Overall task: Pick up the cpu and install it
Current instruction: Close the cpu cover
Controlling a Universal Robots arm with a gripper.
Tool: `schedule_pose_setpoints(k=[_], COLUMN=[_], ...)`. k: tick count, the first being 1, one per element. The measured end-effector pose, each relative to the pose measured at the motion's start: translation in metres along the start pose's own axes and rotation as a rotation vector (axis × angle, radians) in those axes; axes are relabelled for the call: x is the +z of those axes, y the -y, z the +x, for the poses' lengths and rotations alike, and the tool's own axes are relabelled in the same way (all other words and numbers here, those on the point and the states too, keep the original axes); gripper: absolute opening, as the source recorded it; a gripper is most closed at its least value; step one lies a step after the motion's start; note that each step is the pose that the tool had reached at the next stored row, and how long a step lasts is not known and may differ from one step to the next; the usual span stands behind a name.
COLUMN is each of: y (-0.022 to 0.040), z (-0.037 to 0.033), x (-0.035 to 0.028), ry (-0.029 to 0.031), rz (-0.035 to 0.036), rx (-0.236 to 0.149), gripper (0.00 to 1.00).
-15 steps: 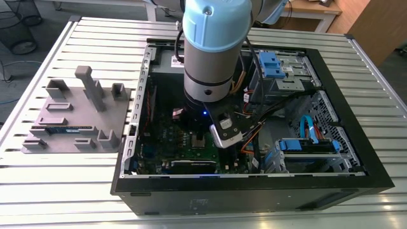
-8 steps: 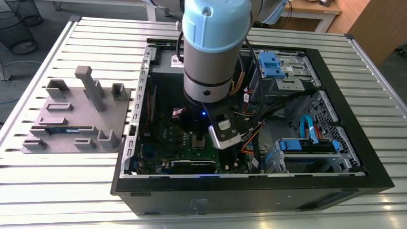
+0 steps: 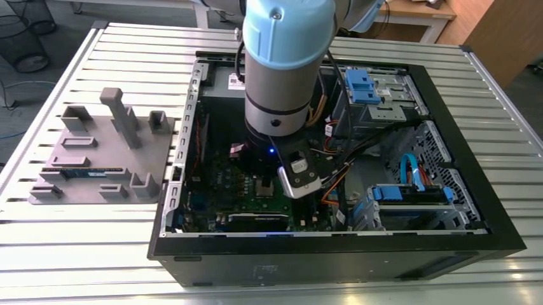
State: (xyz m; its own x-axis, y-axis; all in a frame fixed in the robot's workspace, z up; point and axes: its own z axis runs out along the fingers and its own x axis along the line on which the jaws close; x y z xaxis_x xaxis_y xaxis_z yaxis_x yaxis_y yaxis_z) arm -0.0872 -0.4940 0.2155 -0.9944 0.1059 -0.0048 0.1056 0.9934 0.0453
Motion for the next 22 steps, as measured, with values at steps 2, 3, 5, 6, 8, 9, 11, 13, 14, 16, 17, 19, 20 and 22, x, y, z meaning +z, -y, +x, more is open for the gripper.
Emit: schedule_pose_setpoints(k=[2, 3, 5, 6, 8, 9, 11, 13, 14, 16, 17, 19, 20, 22], y=[0.0000, -0.0001, -0.0005, -0.0008, -0.0015, -0.0018, -0.0027, -0.0036, -0.0040, -0.0049, -0.0052, -0.0056, -0.0058, -0.0059], z=[0.0000, 0.0000, -0.0001, -0.0002, -0.0007, -0.0011, -0.0021, -0.0030, -0.0034, -0.0044, -0.0050, -0.0059, -0.0062, -0.0064], x=[-0.0005, -0.0005, -0.0005, -0.0005, -0.0004, -0.0004, -0.0003, -0.0002, -0.0002, -0.0001, 0.0000, 0.0004, 0.0005, 0.0008], ry=[0.0000, -0.0001, 0.0000, 0.0000, 0.0000, 0.0000, 0.0000, -0.0001, -0.0001, -0.0002, -0.0002, -0.0002, -0.0003, -0.0007], rz=[0.0001, 0.0001, 0.0001, 0.0001, -0.0001, -0.0001, -0.0002, -0.0004, -0.0005, -0.0009, -0.0009, -0.0011, -0.0011, -0.0007], rx=[0.000, 0.000, 0.000, 0.000, 0.000, 0.000, -0.001, -0.001, -0.001, -0.002, -0.002, -0.003, -0.004, -0.012], gripper=[0.11, 0.11, 0.11, 0.11, 0.11, 0.11, 0.11, 0.11, 0.11, 0.11, 0.11, 0.11, 0.11, 0.11])
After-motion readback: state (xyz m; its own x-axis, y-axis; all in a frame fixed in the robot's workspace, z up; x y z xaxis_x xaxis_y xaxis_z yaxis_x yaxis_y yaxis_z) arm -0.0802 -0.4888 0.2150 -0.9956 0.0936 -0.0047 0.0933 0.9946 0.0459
